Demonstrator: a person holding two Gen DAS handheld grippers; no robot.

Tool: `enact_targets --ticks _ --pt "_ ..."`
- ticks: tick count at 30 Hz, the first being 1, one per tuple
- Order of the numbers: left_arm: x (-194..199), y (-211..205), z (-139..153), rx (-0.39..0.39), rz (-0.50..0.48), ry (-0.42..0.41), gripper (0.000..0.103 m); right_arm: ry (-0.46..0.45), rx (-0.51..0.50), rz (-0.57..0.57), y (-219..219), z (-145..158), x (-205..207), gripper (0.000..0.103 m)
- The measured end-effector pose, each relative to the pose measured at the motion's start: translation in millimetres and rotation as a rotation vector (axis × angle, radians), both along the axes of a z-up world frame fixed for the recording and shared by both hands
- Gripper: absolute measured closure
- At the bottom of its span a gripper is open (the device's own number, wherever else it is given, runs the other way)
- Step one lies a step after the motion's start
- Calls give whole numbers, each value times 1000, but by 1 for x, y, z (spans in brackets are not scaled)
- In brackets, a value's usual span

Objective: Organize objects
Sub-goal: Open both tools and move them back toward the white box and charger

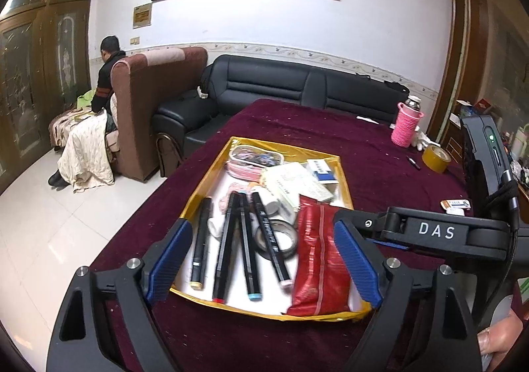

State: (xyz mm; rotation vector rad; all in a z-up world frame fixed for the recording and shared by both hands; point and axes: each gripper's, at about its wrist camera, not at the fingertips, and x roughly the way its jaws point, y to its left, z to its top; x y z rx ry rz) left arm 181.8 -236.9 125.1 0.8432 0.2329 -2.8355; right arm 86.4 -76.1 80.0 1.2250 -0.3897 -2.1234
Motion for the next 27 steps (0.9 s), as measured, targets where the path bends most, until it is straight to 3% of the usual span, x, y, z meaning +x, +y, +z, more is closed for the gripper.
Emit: enact_targets --ticks 7,17,27 --pt "-5 31 1 17 -95 -20 14 -3 -8 -86 52 -4 3 26" --pt "-18 86 -10 5 -246 -84 14 -67 -14 -268 153 -31 -1 25" --pt "-44 132 -35 31 -343 -183 14 -21 43 -564 290 -24 -21 25"
